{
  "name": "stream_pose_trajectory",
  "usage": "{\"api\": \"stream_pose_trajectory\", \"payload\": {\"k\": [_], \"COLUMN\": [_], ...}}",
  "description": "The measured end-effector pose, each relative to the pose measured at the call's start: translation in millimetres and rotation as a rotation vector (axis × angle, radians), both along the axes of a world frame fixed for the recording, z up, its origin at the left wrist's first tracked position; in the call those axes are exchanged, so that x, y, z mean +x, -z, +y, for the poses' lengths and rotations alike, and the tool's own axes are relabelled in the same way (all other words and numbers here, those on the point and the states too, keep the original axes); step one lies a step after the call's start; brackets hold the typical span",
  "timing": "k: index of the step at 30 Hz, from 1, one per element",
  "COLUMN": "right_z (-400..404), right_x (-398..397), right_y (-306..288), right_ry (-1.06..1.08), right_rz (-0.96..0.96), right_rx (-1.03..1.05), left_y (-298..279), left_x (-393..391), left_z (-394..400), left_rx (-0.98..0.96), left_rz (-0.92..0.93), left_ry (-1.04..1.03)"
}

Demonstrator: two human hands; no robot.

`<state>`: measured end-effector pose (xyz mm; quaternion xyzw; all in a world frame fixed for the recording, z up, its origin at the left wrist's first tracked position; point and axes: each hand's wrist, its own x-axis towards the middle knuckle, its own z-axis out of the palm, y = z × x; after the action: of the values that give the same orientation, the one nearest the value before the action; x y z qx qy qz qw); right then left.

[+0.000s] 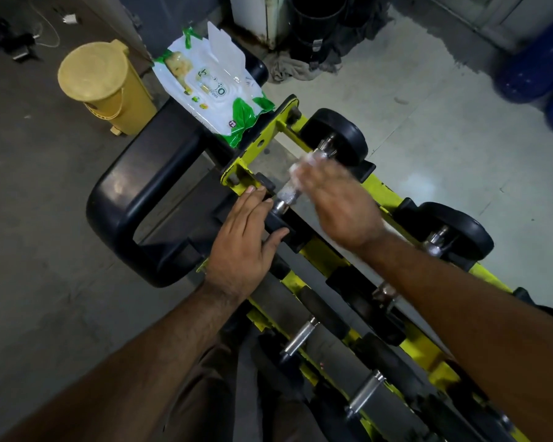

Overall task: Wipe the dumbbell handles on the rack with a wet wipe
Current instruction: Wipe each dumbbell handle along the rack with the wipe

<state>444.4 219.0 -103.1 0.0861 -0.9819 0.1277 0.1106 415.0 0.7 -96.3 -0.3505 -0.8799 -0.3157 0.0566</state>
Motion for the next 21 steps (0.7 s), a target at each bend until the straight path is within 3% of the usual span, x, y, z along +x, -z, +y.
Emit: {"api": "stream_pose_trajectory", "payload": {"k": [2, 7, 11, 16, 20, 21], "right_z": [-4.5, -21.5, -5.8, -22.9, -9.5, -24.4], "right_x": [-2.0, 15.3, 3.2, 15.2, -0.5, 2.0], "right_y": [-4.9, 6.7, -4.0, 0.0, -11.1, -10.0], "right_ry": [0.198, -0.142, 0.235, -0.138, 0.264, 0.26], "right_rz": [-0.015, -0.037, -0.027, -0.029, -0.022, -0.028], "right_rx": [-0.034, 0.029, 0.003, 0.03, -0.011, 0.001], "left_y": [-0.4, -2.6, -1.6, -8.0, -13.5, -16.0], "left_x": [1.5, 4.2, 4.3, 4.5, 1.9, 0.3], "left_z": [0.4, 0.8, 0.7, -1.6, -3.4, -4.5], "left_rx": [0.007, 0.011, 0.027, -0.017, 0.007, 0.035], "left_rz": [0.004, 0.001, -0.019, -0.023, -0.092, -0.13], "left_ry": [0.001, -0.002, 0.006, 0.015, 0.023, 0.03]}}
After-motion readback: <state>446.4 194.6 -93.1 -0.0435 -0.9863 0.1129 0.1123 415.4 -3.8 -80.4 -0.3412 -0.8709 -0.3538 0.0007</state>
